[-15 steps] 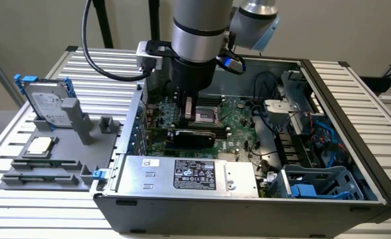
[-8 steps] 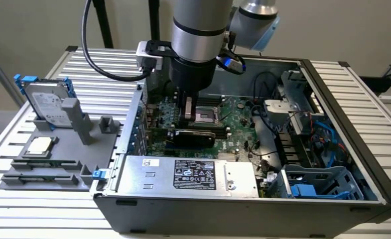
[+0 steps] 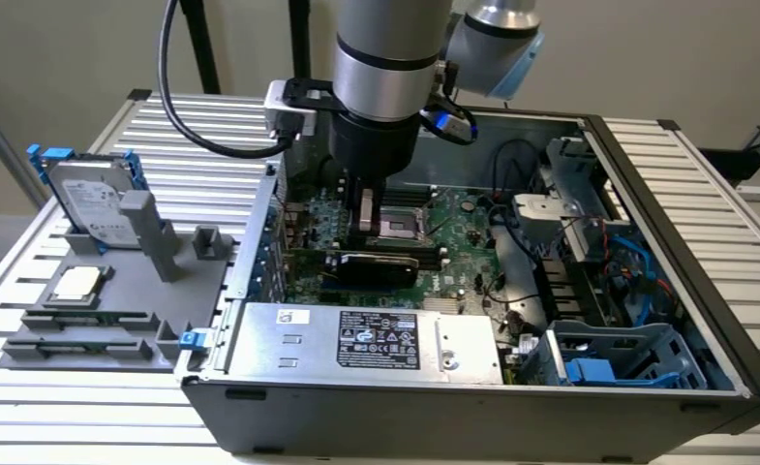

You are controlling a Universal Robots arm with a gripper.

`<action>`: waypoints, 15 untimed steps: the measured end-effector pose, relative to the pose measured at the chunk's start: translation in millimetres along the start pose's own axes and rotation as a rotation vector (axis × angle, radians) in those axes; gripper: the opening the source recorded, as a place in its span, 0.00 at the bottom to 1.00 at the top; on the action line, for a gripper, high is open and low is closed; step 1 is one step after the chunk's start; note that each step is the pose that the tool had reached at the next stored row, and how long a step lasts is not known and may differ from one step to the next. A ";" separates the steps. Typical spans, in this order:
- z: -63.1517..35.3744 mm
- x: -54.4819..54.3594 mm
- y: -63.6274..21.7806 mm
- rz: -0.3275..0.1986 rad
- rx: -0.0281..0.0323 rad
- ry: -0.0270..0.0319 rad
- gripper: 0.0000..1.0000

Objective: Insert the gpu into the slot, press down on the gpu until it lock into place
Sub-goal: 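Press down on the gpu until it lock into place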

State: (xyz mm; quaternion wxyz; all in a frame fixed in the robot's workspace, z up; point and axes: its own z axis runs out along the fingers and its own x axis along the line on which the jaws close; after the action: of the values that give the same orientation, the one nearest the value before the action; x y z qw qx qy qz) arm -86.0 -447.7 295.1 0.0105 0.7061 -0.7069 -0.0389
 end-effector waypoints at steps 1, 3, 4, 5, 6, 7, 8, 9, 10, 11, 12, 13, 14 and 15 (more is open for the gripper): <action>0.3 -0.3 0.3 0.000 0.0001 0.0001 0.11; 3.1 -2.1 1.7 0.000 0.0028 0.0001 0.11; 4.9 -3.6 3.1 0.000 0.0054 0.0002 0.11; 6.6 -5.0 4.2 0.000 0.0082 0.0004 0.11; 8.2 -6.5 5.0 0.000 0.0109 0.0009 0.11; 9.6 -7.2 5.4 0.000 0.0129 0.0017 0.11; 10.8 -7.5 5.4 0.000 0.0142 0.0047 0.11; 11.9 -7.8 5.4 0.000 0.0157 0.0086 0.11; 13.3 -8.0 5.4 0.000 0.0166 0.0126 0.11; 14.5 -8.1 5.3 0.000 0.0170 0.0162 0.11; 15.8 -8.4 5.3 0.001 0.0172 0.0195 0.11; 16.6 -8.7 5.2 0.001 0.0172 0.0216 0.11; 17.5 -9.1 5.2 0.001 0.0173 0.0233 0.11; 18.3 -9.5 5.1 0.001 0.0172 0.0245 0.11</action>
State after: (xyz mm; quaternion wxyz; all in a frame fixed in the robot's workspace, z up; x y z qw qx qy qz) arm -92.3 -437.5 277.6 0.0131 0.7063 -0.7074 -0.0241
